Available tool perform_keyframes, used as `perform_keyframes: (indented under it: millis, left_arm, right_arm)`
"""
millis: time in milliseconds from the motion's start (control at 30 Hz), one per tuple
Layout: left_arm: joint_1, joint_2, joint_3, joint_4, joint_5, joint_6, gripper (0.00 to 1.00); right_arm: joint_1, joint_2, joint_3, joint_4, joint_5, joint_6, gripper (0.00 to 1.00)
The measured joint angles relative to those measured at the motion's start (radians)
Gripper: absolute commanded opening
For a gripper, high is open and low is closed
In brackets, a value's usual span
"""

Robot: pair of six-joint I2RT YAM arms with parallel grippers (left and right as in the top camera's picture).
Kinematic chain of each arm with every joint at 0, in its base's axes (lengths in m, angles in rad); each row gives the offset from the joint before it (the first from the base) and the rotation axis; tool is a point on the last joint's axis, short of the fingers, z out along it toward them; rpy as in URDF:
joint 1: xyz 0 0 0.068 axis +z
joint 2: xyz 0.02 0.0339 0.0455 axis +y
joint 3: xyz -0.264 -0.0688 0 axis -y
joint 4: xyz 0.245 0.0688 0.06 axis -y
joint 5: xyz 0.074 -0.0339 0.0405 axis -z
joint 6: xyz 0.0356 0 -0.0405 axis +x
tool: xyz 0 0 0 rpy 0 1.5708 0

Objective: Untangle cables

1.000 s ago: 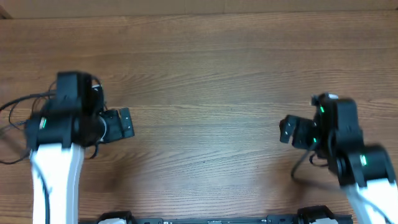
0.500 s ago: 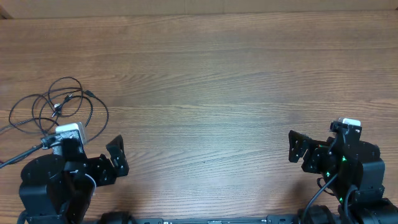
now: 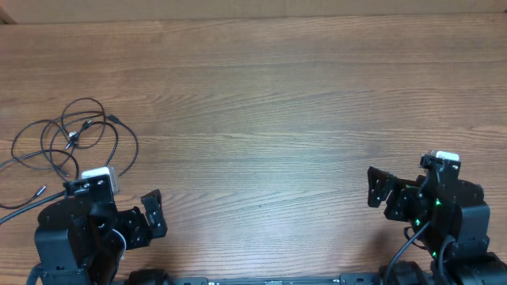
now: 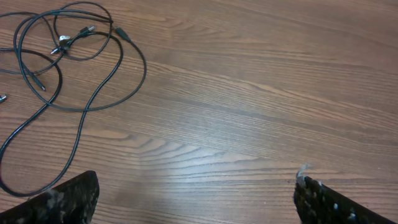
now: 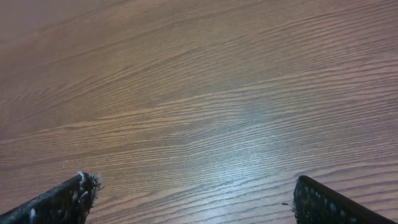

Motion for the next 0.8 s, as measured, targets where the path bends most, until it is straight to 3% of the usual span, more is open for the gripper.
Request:
perform_keyframes:
  millis: [667,800]
  left_arm:
    - [0.000,0.000,0.000,-0.001,0.000,0.000,1.00]
    - [0.000,0.000,0.000,-0.002,0.000,0.000,1.00]
  right_arm:
    - [0.000,0.000,-0.008,0.004,0.026,0.000,1.00]
    - [0.000,-0.027,-0.038,0.071,0.027,0.000,1.00]
